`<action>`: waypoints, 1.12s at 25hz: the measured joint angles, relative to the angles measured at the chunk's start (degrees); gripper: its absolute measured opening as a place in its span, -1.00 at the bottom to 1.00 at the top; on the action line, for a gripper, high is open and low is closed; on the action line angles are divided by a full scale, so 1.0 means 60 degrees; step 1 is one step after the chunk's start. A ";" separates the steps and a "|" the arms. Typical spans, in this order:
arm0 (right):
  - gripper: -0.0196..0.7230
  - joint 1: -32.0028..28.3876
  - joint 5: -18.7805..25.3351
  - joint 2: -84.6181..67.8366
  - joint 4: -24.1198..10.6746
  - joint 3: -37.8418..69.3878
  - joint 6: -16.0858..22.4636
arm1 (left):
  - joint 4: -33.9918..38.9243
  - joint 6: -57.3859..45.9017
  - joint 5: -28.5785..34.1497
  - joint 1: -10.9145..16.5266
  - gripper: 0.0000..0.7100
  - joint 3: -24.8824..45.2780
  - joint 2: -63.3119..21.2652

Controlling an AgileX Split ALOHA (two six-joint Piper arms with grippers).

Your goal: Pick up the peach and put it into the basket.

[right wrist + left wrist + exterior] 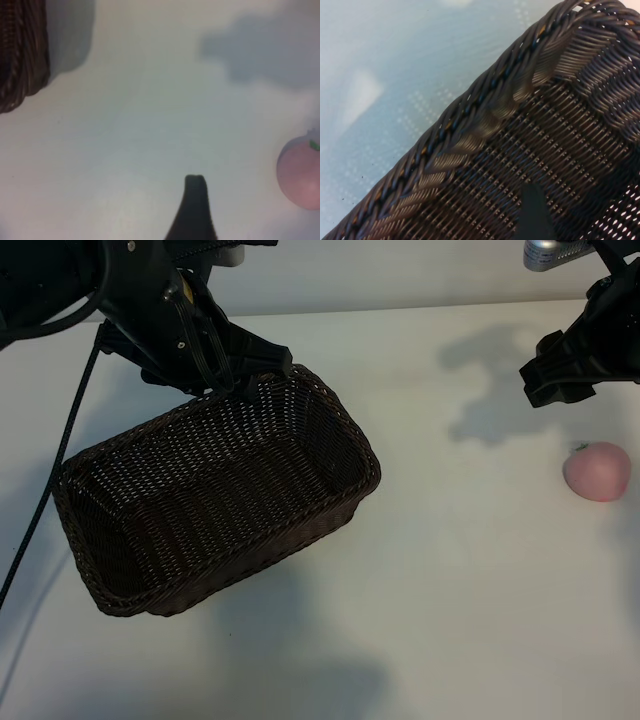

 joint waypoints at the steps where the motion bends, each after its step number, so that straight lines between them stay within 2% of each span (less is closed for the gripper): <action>1: 0.65 0.0000 0.0000 0.0000 0.0000 0.0000 0.0000 | 0.0000 0.0000 0.0000 0.0000 0.44 0.0000 0.0000; 14: 0.65 0.0000 0.0000 0.0000 -0.0009 0.0000 0.0000 | 0.0000 -0.0124 -0.0556 0.0000 0.44 0.0000 0.0000; 18: 0.65 0.0000 0.0000 0.0000 -0.0009 0.0000 0.0000 | 0.0104 -0.0767 0.0068 0.0143 0.43 0.0000 0.0000; 22: 0.65 0.0000 0.0010 0.0000 -0.0009 0.0000 0.0000 | 0.0901 -0.1451 0.0799 0.0214 0.43 0.0057 -0.0298; 28: 0.65 0.0000 0.0028 0.0000 -0.0009 0.0000 0.0000 | 0.1809 -0.2609 0.0896 0.0232 0.43 0.1570 -0.1753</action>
